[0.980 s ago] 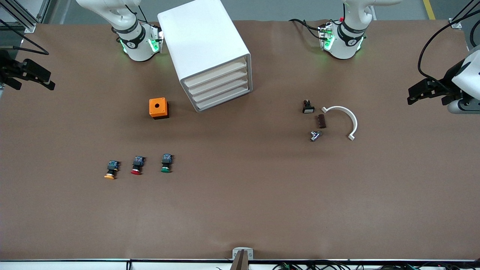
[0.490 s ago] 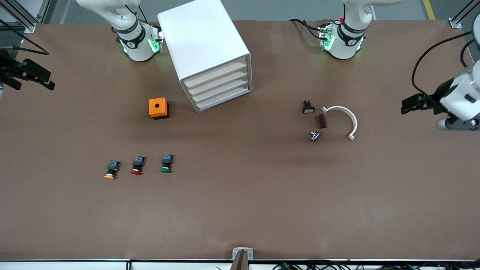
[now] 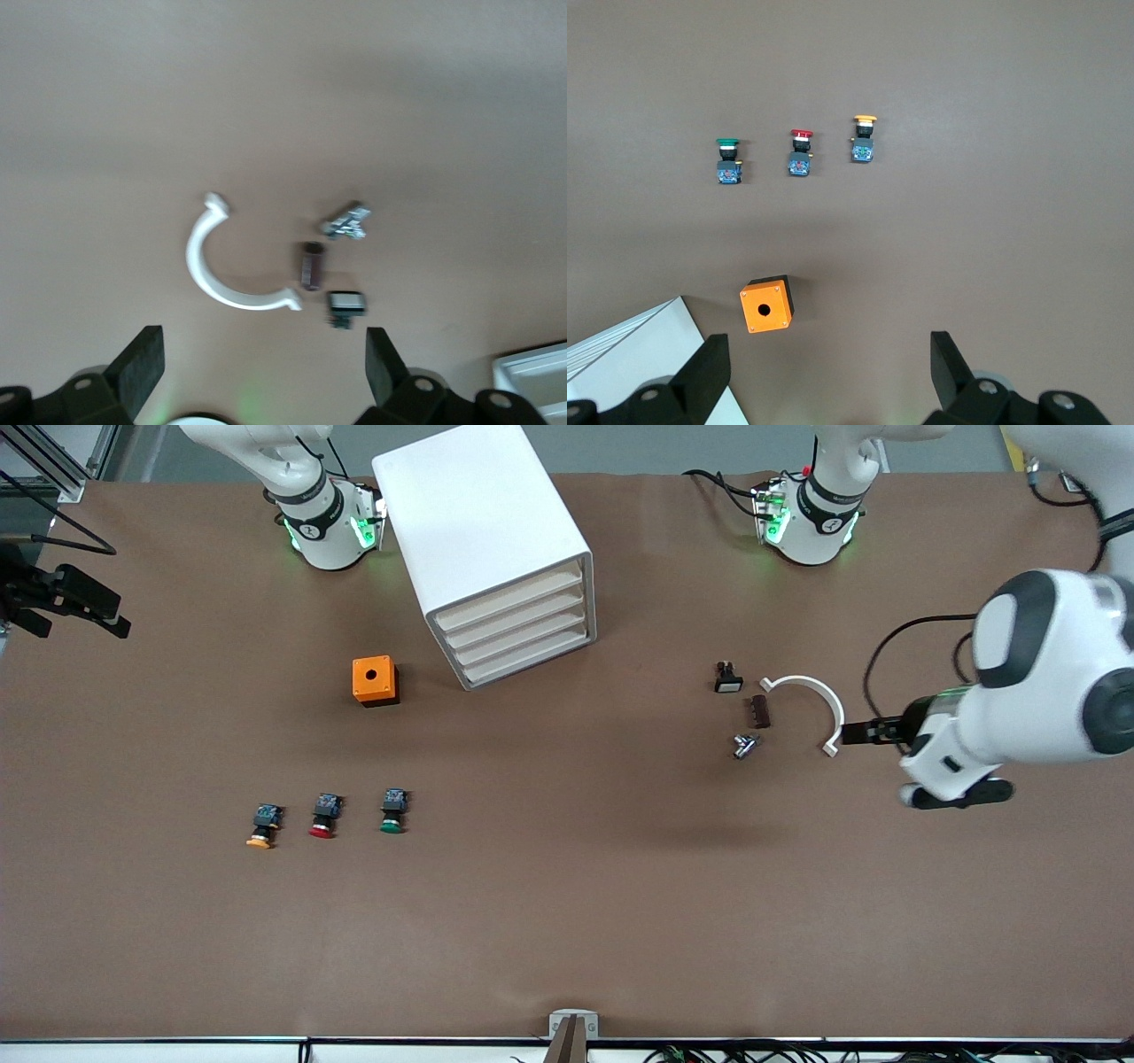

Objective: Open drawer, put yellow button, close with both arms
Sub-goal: 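Reach the left gripper to the top drawer's front edge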

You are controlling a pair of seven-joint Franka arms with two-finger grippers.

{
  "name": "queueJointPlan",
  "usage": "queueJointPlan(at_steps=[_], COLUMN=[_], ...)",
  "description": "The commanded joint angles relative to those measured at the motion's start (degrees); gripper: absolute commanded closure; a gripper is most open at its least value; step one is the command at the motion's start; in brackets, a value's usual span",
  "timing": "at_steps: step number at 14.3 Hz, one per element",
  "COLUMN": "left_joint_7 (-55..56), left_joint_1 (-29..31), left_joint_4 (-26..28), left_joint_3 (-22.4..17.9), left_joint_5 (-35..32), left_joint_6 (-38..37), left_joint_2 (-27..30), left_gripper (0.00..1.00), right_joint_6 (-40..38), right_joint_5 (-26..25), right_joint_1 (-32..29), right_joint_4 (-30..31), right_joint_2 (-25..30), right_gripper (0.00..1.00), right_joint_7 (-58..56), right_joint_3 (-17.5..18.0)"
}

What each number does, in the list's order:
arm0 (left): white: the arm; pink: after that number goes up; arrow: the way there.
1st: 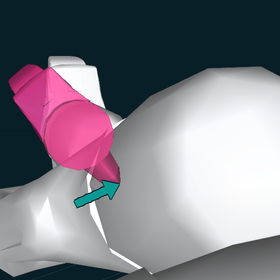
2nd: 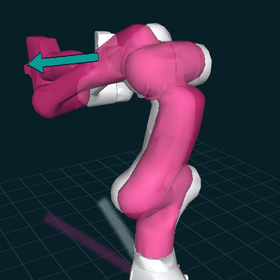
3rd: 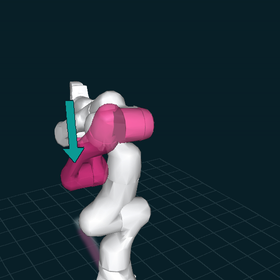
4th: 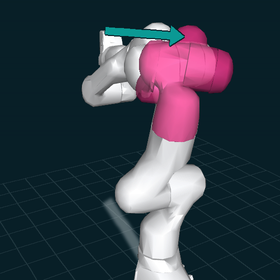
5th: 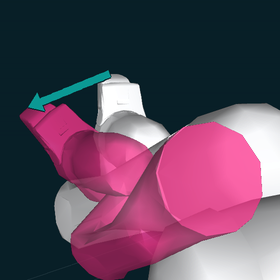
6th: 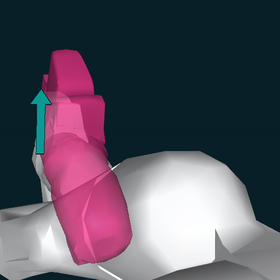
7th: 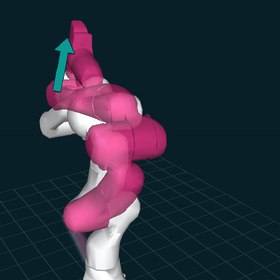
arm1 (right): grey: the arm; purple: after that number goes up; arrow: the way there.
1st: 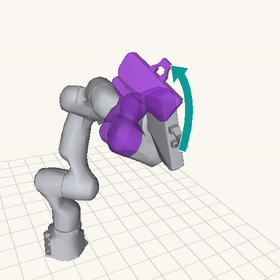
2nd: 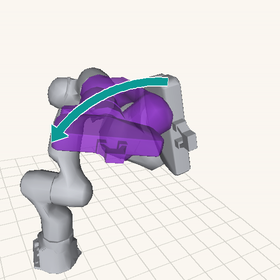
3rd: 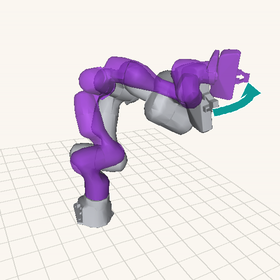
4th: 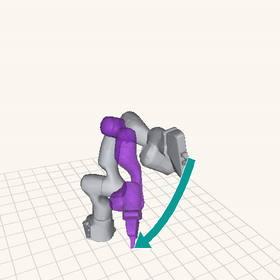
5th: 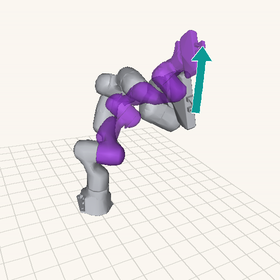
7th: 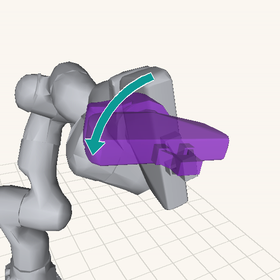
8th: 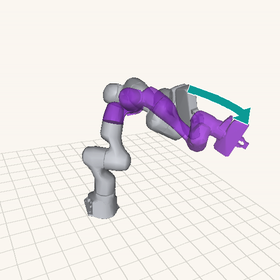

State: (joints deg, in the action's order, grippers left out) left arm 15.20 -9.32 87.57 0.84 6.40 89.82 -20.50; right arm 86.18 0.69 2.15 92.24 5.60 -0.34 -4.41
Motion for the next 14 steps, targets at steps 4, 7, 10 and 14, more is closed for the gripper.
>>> queueJointPlan(at_steps=[4,7,10,14], left_joint_7=[27.1,40.3,60.7,84.1], left_joint_1=[-10.7,-14.3,-15.1,-15.6], left_joint_4=[-7.9,-10.2,-10.5,-10.5], left_joint_3=[2.0,2.1,2.2,3.2], left_joint_5=[6.5,15.3,27.1,38.7], left_joint_6=[-1.0,-1.2,-1.4,-6.1], left_joint_2=[-7.4,-12.2,-15.9,-19.9], left_gripper=[0.00,0.00,0.00,0.00], right_joint_6=[0.0,0.0,-0.1,-0.1], right_joint_5=[-0.5,-0.5,-0.5,-0.5], right_joint_1=[0.0,0.0,0.0,-0.1], right_joint_4=[1.2,1.2,1.2,1.2], right_joint_2=[1.3,1.3,1.3,1.3], right_gripper=[0.00,0.00,0.00,0.00], right_joint_7=[-0.4,-0.4,-0.4,-0.4], right_joint_3=[0.0,0.0,0.0,0.0])
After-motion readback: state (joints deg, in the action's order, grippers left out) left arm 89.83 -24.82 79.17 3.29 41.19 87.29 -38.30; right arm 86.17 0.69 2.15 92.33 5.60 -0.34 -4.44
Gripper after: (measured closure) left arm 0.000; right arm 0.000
